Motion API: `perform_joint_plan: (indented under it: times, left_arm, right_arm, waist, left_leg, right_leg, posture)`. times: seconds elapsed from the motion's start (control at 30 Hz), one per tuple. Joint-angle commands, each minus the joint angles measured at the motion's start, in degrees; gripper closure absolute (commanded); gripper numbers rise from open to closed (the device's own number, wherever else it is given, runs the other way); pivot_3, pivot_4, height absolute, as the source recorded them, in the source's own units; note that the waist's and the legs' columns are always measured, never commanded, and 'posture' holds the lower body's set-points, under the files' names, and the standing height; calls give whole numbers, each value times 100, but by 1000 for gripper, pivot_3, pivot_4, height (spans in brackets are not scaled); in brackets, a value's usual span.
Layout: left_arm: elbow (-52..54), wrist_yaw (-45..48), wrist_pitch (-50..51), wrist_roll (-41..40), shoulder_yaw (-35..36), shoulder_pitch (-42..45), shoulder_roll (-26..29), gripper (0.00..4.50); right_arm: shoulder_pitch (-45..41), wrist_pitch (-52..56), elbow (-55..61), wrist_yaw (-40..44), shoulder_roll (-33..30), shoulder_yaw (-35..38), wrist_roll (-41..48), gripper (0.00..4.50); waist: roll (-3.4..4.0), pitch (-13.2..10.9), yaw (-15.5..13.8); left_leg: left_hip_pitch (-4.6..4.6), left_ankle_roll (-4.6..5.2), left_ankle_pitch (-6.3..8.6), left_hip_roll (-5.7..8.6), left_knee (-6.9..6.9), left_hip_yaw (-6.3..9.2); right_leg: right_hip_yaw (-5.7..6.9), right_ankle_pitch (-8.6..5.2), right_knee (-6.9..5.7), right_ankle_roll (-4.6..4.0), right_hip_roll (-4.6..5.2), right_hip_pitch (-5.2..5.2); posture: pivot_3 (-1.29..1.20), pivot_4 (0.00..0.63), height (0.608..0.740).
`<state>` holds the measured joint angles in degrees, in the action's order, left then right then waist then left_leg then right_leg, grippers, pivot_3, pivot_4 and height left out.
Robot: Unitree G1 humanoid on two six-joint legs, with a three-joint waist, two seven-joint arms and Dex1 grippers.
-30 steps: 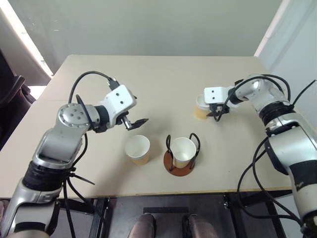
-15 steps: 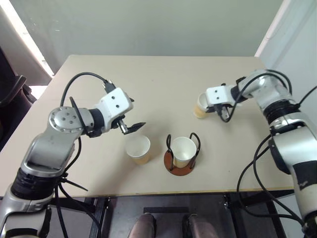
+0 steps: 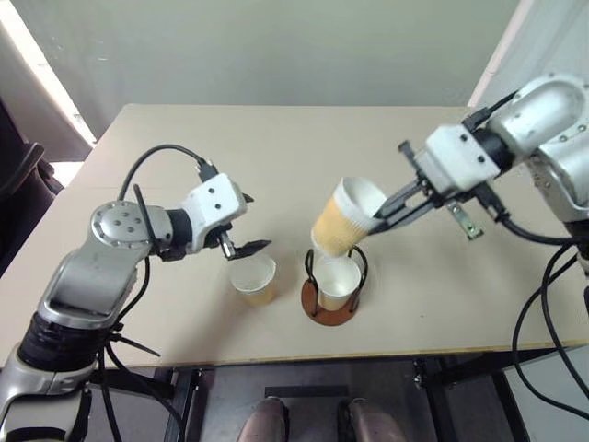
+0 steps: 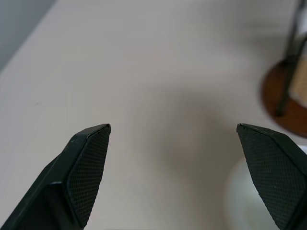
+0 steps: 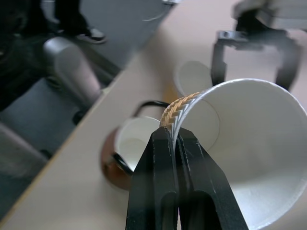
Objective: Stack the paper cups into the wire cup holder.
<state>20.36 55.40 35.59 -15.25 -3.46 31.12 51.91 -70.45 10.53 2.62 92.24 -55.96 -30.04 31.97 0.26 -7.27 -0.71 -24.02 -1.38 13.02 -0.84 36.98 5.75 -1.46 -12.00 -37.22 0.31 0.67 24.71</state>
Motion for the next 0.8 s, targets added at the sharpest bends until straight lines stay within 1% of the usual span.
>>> perform_joint_plan:
  times: [0.03, 0.17, 0.23, 0.33, 0.47, 0.57, 0.63, 0.8]
  left_arm:
    - [271, 209, 67, -236, 176, -2, 151, 0]
    - [294, 226, 103, -310, 236, 5, 215, 0]
    - [422, 354, 183, -522, 373, -92, 304, 0]
    - [757, 853, 344, -1312, 1102, -390, 580, 0]
    - [1046, 1316, 489, -2097, 1883, -880, 863, 0]
    - [1128, 1440, 512, -2250, 2260, -1319, 1071, 0]
    - [1191, 1496, 516, -2329, 2467, -1627, 1160, 0]
    - [1313, 1452, 475, -2421, 2672, -2056, 1249, 0]
  right_arm:
    - [-34, -211, 211, 26, -207, -119, -14, 4462]
    - [-89, -404, 227, 26, -185, -338, -114, 4462]
    - [-112, -559, 190, 26, -138, -455, -274, 4462]
    - [-181, -886, 33, 26, 10, -690, -624, 4462]
    - [-288, -1078, -96, 26, 72, -870, -745, 4462]
    - [-314, -1217, -148, 26, 124, -967, -823, 4462]
    - [-308, -1305, -140, 26, 163, -1020, -872, 4462]
    - [-311, -1474, -49, 26, 198, -1173, -849, 4462]
  waist:
    - [0, 0, 2]
    - [0, 0, 7]
    - [0, 0, 9]
    - [-1, 1, 34]
    - [0, 1, 47]
    - [0, 1, 49]
    - [-1, 1, 49]
    - [-1, 1, 53]
  left_leg:
    - [0, 2, -3, -2, 0, 1]
    - [2, 8, -13, -2, 4, 0]
    - [2, 11, -16, -2, 4, 0]
    - [0, 12, -14, -4, 4, 0]
    - [-3, 9, -8, -12, 1, 0]
    - [-3, 8, -3, -26, 0, -2]
    - [-3, 7, 0, -34, 1, -3]
    - [-1, 6, 0, -41, 5, -5]
  right_leg:
    - [1, -12, -1, -26, -1, -1]
    - [0, -8, -6, -42, -1, -1]
    - [1, -6, -6, -45, -1, 0]
    - [1, -6, -5, -45, -5, 1]
    - [-2, -4, -7, -42, -15, 10]
    - [-1, -6, -9, -47, -25, 10]
    - [1, -17, -10, -65, -31, 10]
    - [0, -19, -17, -78, -37, 11]
  posture:
    - [0, 150, 740]
    - [0, 150, 740]
    - [0, 150, 740]
    - [0, 150, 740]
    - [0, 150, 740]
    - [0, 150, 740]
    - [0, 150, 740]
    - [0, 150, 740]
